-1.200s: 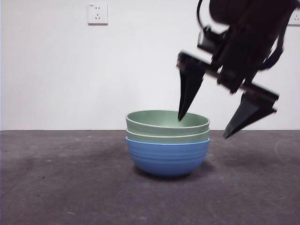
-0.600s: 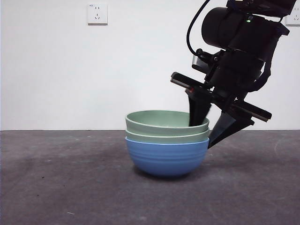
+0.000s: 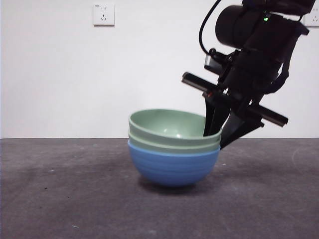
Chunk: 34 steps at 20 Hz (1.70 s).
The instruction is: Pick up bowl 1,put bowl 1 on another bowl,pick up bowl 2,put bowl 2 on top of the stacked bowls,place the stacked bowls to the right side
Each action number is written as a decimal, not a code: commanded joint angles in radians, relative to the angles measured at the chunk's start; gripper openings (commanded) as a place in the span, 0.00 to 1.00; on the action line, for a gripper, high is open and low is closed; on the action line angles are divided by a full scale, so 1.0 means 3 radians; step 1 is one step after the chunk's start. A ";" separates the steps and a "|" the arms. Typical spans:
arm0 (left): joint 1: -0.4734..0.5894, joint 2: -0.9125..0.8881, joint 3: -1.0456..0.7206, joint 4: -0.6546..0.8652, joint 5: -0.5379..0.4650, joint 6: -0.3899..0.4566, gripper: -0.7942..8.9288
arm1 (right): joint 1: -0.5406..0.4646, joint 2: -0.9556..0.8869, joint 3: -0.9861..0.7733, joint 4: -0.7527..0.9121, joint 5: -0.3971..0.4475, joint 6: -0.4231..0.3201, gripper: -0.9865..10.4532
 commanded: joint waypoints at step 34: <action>-0.0010 -0.0001 -0.0008 -0.0011 -0.0004 0.0032 0.41 | -0.1324 0.0078 -0.0017 -0.0028 0.0069 -0.0506 0.32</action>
